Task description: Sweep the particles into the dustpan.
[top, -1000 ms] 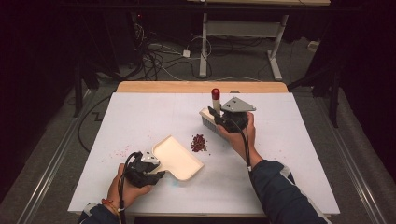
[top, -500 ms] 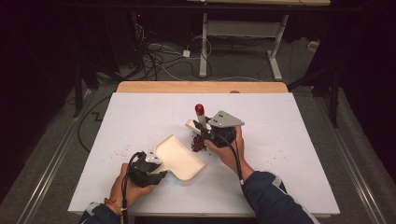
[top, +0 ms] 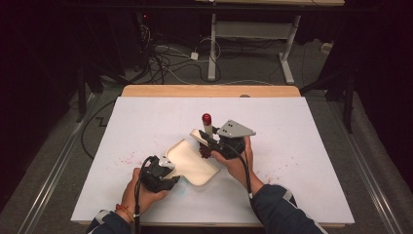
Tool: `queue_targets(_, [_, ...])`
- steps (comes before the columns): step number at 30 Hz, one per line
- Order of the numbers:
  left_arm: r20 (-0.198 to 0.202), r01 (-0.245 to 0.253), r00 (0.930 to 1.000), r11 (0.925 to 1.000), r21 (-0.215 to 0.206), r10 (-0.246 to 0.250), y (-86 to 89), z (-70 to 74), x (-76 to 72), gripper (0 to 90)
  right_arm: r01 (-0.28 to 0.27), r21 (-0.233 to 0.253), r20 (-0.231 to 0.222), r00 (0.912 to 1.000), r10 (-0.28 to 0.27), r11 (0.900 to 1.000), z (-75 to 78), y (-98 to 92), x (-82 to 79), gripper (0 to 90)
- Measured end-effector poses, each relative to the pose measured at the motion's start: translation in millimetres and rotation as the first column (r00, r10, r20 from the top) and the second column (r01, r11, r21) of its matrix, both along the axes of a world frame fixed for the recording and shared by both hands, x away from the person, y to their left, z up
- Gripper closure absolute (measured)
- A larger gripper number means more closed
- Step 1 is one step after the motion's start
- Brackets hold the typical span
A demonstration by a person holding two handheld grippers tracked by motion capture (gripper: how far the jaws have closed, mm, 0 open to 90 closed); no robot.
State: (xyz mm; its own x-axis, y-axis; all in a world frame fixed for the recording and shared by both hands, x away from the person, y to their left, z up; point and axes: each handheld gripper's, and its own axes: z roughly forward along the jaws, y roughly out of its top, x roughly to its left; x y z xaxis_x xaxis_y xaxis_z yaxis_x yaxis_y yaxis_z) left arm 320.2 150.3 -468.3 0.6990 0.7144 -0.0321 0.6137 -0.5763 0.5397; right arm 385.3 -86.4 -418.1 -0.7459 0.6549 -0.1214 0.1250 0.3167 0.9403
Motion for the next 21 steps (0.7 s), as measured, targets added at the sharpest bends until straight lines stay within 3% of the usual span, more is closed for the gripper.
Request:
queue_targets(10, [-0.014,-0.013,0.9998,0.9997,0.02,0.014,-13.7,-3.5,3.1,63.8,-0.02,0.024,-0.015,0.9997,0.02,1.0,1.7,2.3,-13.3,68.6])
queue_targets(21, [-0.017,-0.018,0.9997,0.9994,0.028,0.018,-16.1,-3.5,3.8,63.6,-0.065,-0.008,0.021,0.9977,0.065,0.998,3.9,14.9,-31.8,69.2])
